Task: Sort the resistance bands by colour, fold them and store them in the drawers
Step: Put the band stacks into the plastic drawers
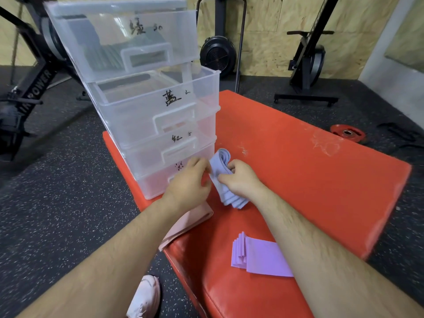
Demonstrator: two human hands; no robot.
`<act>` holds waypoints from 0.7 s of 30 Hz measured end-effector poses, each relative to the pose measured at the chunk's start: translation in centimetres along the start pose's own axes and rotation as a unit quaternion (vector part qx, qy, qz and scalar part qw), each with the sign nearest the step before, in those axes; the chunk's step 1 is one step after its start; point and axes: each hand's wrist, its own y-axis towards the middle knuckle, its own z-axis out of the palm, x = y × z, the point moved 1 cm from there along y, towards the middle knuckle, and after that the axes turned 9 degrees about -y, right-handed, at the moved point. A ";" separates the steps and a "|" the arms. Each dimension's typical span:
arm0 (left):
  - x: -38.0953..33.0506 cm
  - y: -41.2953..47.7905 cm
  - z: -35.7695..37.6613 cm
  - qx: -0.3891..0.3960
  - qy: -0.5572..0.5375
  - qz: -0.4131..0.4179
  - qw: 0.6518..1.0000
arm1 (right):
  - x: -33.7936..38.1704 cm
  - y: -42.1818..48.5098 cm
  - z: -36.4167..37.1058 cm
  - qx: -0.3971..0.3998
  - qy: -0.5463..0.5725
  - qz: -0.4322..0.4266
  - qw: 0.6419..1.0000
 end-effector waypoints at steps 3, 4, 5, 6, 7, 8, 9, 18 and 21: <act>-1.2 0.1 -1.2 -0.054 0.066 0.113 0.990 | 0.9 -1.2 -2.2 0.018 -0.125 -0.075 0.989; -1.5 -0.1 -1.5 -0.046 0.103 0.137 0.984 | 1.3 -1.6 -2.8 0.017 -0.176 -0.111 0.978; -1.8 -0.4 -1.7 -0.028 0.135 0.148 0.979 | 1.7 -2.0 -3.4 0.009 -0.217 -0.152 0.964; -2.1 -0.6 -1.9 -0.010 0.155 0.148 0.977 | 2.0 -2.4 -3.7 -0.002 -0.246 -0.195 0.949; -2.2 -0.8 -2.1 0.011 0.162 0.138 0.977 | 2.4 -3.0 -3.9 -0.009 -0.266 -0.231 0.936; -2.2 -1.0 -2.4 0.030 0.161 0.122 0.979 | 2.7 -3.5 -4.1 -0.012 -0.279 -0.258 0.925; -2.4 -1.2 -2.8 0.043 0.145 0.102 0.983 | 3.0 -4.0 -4.3 -0.014 -0.286 -0.273 0.918; -5.5 -7.0 -8.8 -0.018 0.034 0.051 0.998 | 4.4 -7.7 -6.0 -0.060 -0.282 -0.318 0.903; -7.4 -8.6 -11.7 -0.029 0.082 0.056 0.995 | 6.0 -8.9 -6.7 -0.054 -0.247 -0.353 0.901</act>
